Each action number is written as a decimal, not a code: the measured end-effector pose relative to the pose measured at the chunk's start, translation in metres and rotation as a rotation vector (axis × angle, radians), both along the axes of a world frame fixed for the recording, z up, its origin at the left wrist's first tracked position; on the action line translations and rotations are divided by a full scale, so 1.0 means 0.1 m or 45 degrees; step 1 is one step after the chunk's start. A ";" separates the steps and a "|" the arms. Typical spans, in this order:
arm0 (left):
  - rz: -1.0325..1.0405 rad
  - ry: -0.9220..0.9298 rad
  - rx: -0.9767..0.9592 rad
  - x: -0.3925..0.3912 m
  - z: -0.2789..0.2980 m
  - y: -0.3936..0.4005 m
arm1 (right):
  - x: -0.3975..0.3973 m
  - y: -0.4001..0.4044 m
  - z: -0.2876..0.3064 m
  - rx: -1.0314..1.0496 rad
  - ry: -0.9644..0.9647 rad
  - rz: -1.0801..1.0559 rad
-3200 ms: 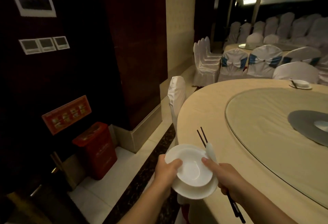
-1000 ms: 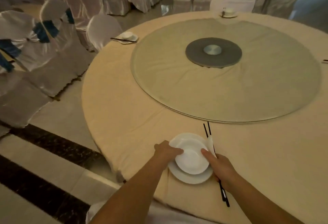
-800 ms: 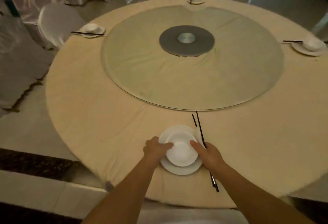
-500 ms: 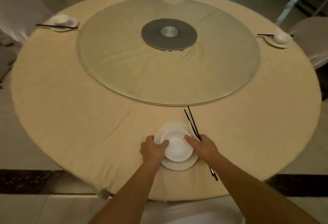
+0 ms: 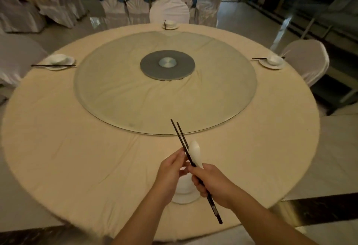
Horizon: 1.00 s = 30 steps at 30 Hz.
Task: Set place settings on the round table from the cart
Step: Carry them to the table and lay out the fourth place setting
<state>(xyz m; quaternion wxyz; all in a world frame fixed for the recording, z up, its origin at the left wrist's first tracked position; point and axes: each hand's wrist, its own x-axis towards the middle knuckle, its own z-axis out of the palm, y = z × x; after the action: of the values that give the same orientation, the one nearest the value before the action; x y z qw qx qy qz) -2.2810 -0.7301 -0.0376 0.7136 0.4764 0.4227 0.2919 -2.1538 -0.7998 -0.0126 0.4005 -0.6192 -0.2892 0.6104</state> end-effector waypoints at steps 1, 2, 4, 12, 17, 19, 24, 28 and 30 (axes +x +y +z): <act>-0.042 -0.001 0.026 0.01 0.04 0.01 | -0.01 -0.02 0.00 0.012 0.018 0.023; -0.063 0.018 0.052 0.00 0.06 0.03 | -0.02 -0.04 -0.01 0.020 0.031 0.037; -0.096 0.029 0.076 -0.02 0.08 0.05 | -0.01 -0.07 -0.02 0.024 0.042 0.074; 0.222 0.013 -0.209 -0.03 0.00 0.13 | 0.07 -0.19 -0.15 -0.172 0.091 0.201; 0.354 0.038 -0.291 -0.06 -0.10 0.22 | 0.21 -0.25 -0.20 -0.212 -0.005 0.124; 0.349 0.044 -0.300 0.00 -0.12 0.21 | 0.24 -0.26 -0.22 -0.195 -0.030 0.121; 0.349 0.005 -0.327 0.11 -0.11 0.22 | 0.37 -0.27 -0.27 -0.185 -0.099 0.065; 0.467 0.041 -0.316 -0.14 -0.14 0.31 | 0.54 -0.22 -0.34 -0.114 -0.805 0.183; 0.533 0.040 -0.321 -0.36 -0.15 0.35 | 0.62 -0.16 -0.41 -0.054 -1.229 0.380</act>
<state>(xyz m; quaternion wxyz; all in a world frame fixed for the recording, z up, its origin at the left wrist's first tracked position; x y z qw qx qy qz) -2.3173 -0.6953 -0.0526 0.6846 0.2900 0.5565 0.3709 -2.0922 -0.8160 -0.0538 0.1168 -0.7906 -0.5144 0.3110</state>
